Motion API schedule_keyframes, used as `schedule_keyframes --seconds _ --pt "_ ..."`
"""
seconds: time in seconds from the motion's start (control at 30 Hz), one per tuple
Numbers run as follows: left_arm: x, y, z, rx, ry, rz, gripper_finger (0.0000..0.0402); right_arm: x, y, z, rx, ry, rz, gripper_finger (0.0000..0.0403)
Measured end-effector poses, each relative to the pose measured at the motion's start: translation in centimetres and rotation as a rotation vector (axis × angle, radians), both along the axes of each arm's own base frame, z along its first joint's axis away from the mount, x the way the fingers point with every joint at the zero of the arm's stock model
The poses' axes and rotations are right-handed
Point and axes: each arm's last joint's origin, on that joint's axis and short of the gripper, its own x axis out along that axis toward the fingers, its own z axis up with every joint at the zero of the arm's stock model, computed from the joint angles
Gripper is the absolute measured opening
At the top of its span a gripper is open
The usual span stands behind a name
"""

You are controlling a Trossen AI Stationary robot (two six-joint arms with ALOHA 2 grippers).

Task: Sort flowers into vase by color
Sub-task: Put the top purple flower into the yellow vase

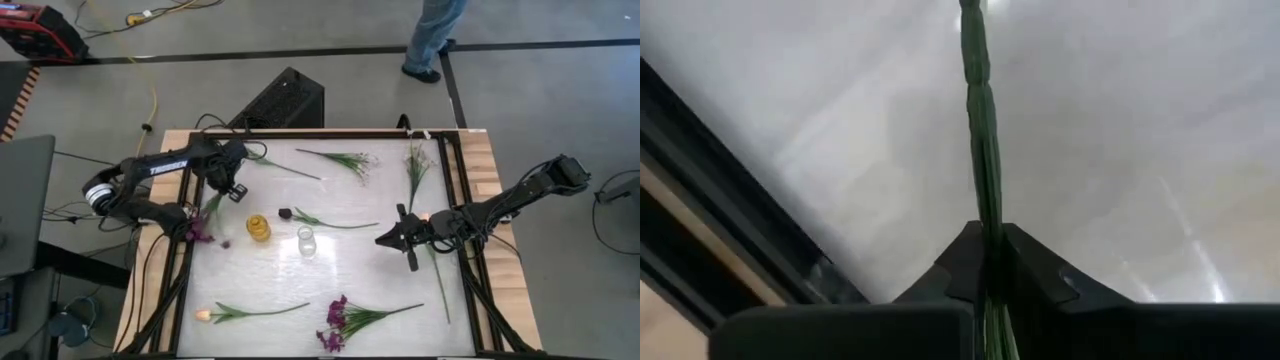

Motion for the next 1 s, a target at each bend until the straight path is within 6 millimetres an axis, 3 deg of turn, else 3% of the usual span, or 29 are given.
schedule_keyframes --seconds 0.3,0.47,0.63,0.83,1.0 --pt "0.6 0.0 8.7 0.374 -0.304 -0.225 0.0007 0.1 -0.3 0.1 0.005 -0.012 -0.019 0.0051" --pt "0.2 -1.6 13.1 0.622 -0.353 -0.521 0.0007 0.3 -0.8 0.4 0.014 -0.041 -0.045 0.0051" --pt "-0.4 -3.5 14.2 0.803 -0.095 -0.889 0.0007 0.5 -1.2 0.7 0.021 -0.067 -0.069 0.0051" --pt "-0.1 -4.7 14.2 0.894 0.272 -1.092 0.0007 0.6 -1.9 0.7 0.019 -0.067 -0.108 0.0051" --pt "-0.1 -6.0 13.7 0.860 0.510 -1.263 0.0006 0.7 -2.4 0.7 0.018 -0.067 -0.140 0.0051"
